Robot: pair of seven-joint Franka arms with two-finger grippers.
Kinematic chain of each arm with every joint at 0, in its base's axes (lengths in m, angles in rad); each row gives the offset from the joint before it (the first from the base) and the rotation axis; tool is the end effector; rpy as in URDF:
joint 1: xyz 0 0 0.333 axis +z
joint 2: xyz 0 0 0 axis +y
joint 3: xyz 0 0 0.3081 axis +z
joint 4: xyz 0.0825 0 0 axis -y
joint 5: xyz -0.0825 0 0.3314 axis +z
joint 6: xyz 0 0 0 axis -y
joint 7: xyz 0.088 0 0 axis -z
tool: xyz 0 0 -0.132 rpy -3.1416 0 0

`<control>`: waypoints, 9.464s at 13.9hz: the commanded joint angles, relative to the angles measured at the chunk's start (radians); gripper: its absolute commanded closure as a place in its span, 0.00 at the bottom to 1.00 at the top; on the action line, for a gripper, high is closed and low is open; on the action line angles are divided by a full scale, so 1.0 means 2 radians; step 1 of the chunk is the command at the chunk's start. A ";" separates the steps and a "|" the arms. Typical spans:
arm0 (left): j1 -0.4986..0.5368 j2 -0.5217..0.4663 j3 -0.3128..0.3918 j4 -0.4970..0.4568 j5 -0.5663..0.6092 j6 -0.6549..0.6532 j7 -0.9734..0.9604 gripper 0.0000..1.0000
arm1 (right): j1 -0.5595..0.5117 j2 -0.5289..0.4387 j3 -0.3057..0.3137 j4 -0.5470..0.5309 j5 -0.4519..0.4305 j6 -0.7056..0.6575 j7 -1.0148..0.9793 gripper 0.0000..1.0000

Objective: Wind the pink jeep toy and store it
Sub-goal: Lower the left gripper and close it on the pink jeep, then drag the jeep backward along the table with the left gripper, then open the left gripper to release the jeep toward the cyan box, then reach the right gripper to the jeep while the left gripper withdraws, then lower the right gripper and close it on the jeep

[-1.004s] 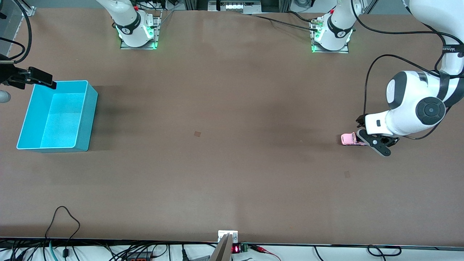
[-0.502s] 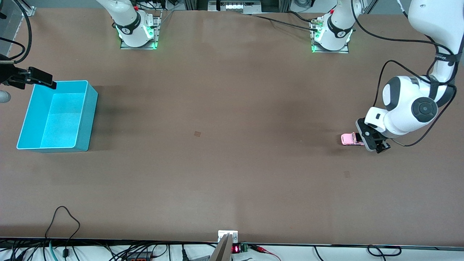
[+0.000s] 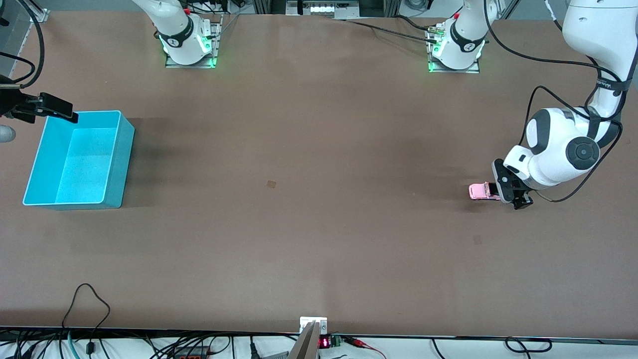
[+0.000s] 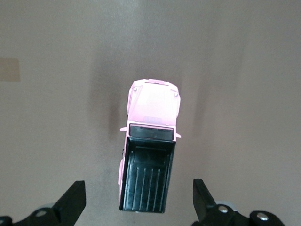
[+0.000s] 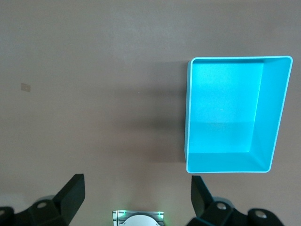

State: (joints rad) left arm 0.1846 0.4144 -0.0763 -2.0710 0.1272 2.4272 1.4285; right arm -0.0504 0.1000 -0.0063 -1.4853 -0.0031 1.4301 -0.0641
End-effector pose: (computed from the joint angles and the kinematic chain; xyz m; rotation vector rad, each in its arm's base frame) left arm 0.5440 0.0622 0.2333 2.3856 -2.0362 -0.1170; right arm 0.5111 -0.0293 0.5650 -3.1265 -0.0112 0.2430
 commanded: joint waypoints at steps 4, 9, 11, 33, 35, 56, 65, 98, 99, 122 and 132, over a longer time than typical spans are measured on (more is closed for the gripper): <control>0.012 0.012 -0.012 -0.015 0.011 0.024 0.026 0.00 | -0.003 -0.001 0.006 -0.001 -0.008 -0.001 -0.006 0.00; 0.016 0.020 -0.015 -0.017 0.011 0.028 0.033 0.01 | -0.006 -0.001 0.006 -0.001 -0.008 -0.003 -0.006 0.00; 0.016 0.020 -0.015 -0.017 0.012 0.028 0.034 0.08 | -0.007 -0.001 0.006 -0.001 -0.008 -0.003 -0.006 0.00; 0.026 0.039 -0.019 -0.012 0.012 0.050 0.069 0.83 | -0.002 -0.002 0.006 -0.001 -0.008 -0.005 -0.006 0.00; 0.030 0.044 -0.019 -0.011 0.012 0.050 0.069 0.83 | -0.003 -0.002 0.006 -0.001 -0.008 -0.004 -0.006 0.00; 0.112 0.103 -0.019 0.034 0.028 0.050 0.163 0.86 | -0.001 -0.004 0.009 -0.001 -0.008 -0.012 -0.003 0.00; 0.153 0.109 -0.020 0.044 0.049 0.050 0.162 0.72 | -0.001 -0.004 0.009 -0.001 -0.008 -0.012 -0.003 0.00; 0.117 -0.050 -0.144 0.045 -0.026 -0.111 0.052 0.00 | -0.007 -0.002 0.006 -0.001 -0.008 -0.015 -0.007 0.00; 0.110 -0.049 -0.144 0.045 -0.026 -0.111 0.018 0.00 | -0.008 -0.001 0.006 -0.001 -0.008 -0.015 -0.007 0.00; 0.023 -0.056 -0.049 0.219 -0.032 -0.227 -0.716 0.00 | 0.010 -0.043 0.011 -0.267 -0.007 0.213 -0.169 0.00; -0.022 -0.109 0.006 0.303 -0.080 -0.354 -0.753 0.00 | -0.008 0.006 0.028 -0.358 -0.068 0.417 -0.519 0.00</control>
State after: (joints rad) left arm 0.1566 0.2084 -0.0770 -1.5093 -0.0176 1.7735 -0.0658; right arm -0.0269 0.1046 0.0306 -2.1488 -0.1207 2.1737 -0.9858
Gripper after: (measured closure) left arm 0.000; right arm 0.000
